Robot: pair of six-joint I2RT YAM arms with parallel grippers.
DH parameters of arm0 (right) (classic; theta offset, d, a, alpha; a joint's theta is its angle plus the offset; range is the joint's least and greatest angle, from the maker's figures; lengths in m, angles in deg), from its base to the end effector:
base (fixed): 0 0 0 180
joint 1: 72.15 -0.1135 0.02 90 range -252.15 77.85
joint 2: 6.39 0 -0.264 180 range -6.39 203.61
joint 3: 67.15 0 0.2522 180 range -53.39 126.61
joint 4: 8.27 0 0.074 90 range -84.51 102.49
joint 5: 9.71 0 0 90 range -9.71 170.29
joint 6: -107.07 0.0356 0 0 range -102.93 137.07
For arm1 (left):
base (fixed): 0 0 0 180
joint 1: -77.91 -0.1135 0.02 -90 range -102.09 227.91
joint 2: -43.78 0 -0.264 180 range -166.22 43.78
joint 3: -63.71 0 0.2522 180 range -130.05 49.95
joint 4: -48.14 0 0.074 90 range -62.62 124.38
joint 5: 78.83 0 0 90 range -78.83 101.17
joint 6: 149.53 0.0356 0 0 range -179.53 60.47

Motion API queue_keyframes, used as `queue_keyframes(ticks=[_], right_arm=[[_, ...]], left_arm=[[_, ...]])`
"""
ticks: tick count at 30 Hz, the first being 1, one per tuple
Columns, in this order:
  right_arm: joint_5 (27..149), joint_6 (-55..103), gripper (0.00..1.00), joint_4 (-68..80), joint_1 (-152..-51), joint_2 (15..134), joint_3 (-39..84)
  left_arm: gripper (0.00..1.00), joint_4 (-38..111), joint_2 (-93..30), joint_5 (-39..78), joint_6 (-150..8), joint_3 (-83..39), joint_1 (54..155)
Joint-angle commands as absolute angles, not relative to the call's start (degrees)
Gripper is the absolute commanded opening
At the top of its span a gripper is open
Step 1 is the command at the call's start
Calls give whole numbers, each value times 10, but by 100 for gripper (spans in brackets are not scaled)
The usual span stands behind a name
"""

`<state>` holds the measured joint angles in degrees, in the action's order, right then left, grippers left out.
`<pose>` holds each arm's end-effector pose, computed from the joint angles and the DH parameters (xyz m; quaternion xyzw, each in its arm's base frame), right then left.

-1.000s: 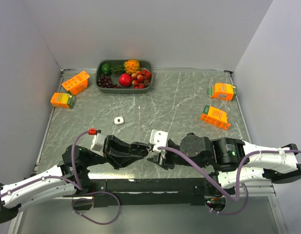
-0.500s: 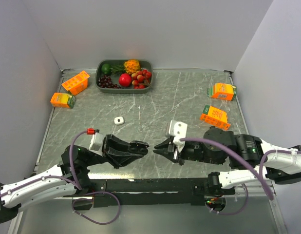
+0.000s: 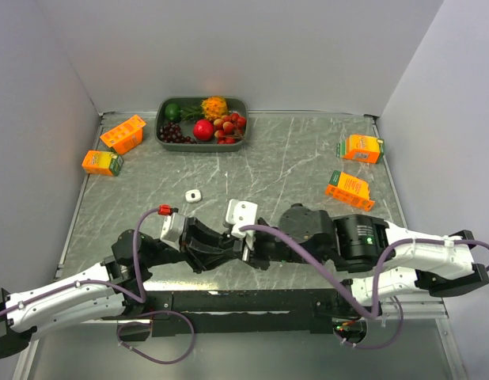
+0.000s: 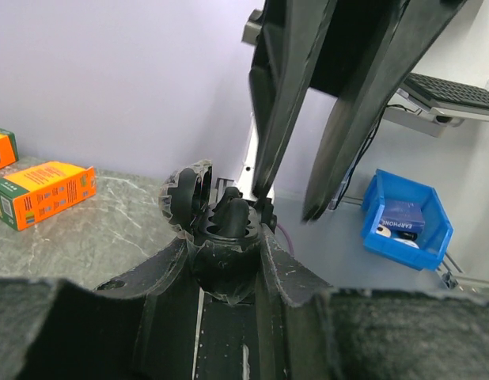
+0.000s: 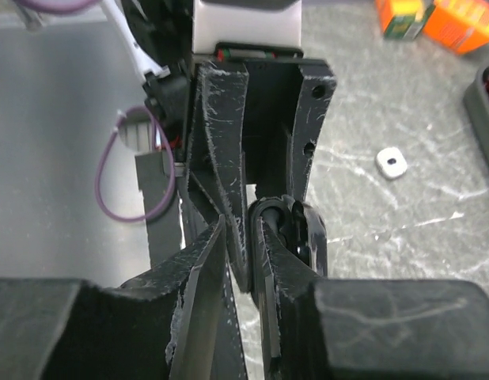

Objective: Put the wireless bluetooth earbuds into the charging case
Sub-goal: Adjust the earbud with the charging case.

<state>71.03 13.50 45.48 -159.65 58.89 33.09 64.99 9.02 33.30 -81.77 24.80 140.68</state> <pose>0.0153 0.2192 0.4627 -0.5454 0.6012 0.3392 0.4754 0.0588 -0.1435 0.3206 0.3409 0.4667 -0.6266 0.5228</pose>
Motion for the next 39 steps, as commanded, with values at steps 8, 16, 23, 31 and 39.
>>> queue_keyframes(ticks=[8, 16, 23, 31, 39], right_arm=[[699, 160, 33, 470, -1577, 596, 372], [697, 166, 34, 474, -1565, 590, 363], [705, 170, 33, 486, -1562, 594, 357], [736, 170, 32, 511, -1560, 612, 366], [740, 170, 15, 514, -1557, 614, 363]], left_arm=[[1, 668, 91, 359, -822, 223, 1406], [1, 660, 99, 358, -822, 224, 1407], [1, 657, 97, 358, -819, 219, 1407], [1, 653, 96, 358, -815, 216, 1407], [1, 649, 98, 357, -812, 214, 1407]])
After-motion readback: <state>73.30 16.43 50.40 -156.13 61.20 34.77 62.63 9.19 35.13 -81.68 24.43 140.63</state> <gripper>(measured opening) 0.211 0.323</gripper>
